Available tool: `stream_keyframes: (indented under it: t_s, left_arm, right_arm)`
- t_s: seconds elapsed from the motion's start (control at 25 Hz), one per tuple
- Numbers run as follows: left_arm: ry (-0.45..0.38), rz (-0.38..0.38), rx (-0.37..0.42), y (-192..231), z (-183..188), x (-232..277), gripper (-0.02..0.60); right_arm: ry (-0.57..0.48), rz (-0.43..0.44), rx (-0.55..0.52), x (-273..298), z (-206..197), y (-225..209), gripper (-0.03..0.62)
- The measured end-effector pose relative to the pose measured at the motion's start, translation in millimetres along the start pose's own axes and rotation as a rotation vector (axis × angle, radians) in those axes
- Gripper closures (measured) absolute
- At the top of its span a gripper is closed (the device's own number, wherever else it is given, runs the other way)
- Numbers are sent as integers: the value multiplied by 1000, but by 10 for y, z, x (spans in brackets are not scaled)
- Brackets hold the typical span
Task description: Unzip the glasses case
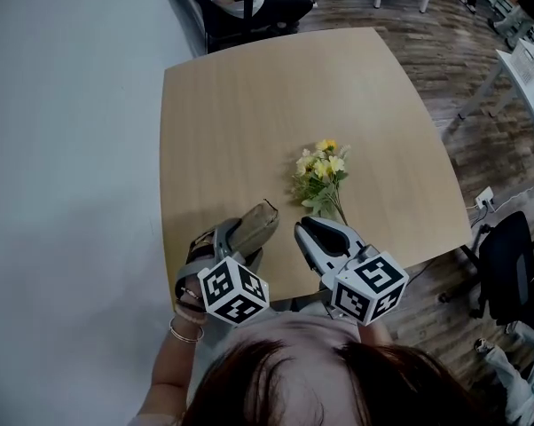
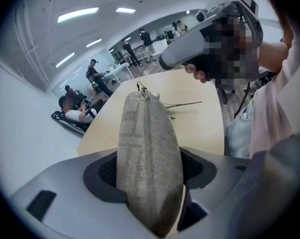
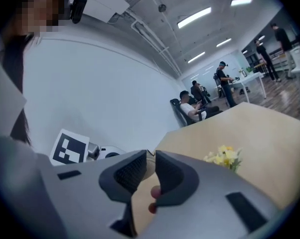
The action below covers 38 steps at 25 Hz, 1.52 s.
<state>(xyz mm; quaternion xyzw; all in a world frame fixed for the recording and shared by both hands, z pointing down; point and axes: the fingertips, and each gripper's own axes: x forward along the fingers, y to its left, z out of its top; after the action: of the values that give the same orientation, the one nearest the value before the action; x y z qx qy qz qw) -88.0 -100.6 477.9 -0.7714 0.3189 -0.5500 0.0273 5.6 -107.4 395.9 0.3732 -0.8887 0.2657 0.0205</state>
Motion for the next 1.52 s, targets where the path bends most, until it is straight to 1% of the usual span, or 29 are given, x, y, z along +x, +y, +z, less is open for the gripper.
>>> stream_keyframes:
  t_s: [0.08, 0.16, 0.2, 0.24, 0.36, 0.4, 0.48, 0.68, 0.8, 0.92, 1.08, 1.2, 1.32, 1.44, 1.52]
  left_arm:
    - [0, 19, 45, 18, 19, -57, 287]
    - [6, 25, 97, 17, 27, -102, 287]
    - [11, 23, 124, 14, 22, -119, 287]
    - [17, 21, 148, 13, 13, -133, 287]
    - [40, -2, 212, 3, -29, -185, 287]
    - [49, -15, 235, -5, -43, -203, 287]
    - [72, -43, 289, -24, -74, -236, 287]
    - [163, -135, 433, -54, -195, -360, 287]
    - [210, -164, 477, -4, -238, -411, 287]
    - [245, -166, 516, 65, -266, -443, 287]
    - [277, -151, 595, 130, -249, -501, 287]
    - [312, -153, 665, 139, -256, -550, 287]
    - [343, -164, 739, 129, -274, -562, 287]
    - [351, -160, 797, 133, -242, -587, 287]
    - [350, -153, 825, 143, -214, -603, 287]
  right_arm:
    - [6, 27, 15, 21, -8, 54, 540]
    - [10, 28, -21, 31, -6, 89, 530]
    - [16, 15, -72, 34, -12, 98, 528]
    - [29, -3, -144, 39, -29, 104, 526]
    - [90, -46, -384, 65, -131, 132, 506]
    - [107, -50, -434, 75, -167, 137, 503]
    - [130, -45, -481, 93, -228, 141, 500]
    - [148, -2, -515, 92, -293, 241, 494]
    - [165, 37, -521, 94, -354, 307, 493]
    - [169, 78, -505, 102, -400, 373, 490]
    - [161, 123, -470, 127, -400, 455, 484]
    - [161, 139, -487, 152, -412, 496, 479]
    - [176, 181, -497, 187, -476, 551, 473]
    - [195, 219, -488, 224, -544, 607, 465]
    - [193, 225, -486, 245, -565, 626, 465]
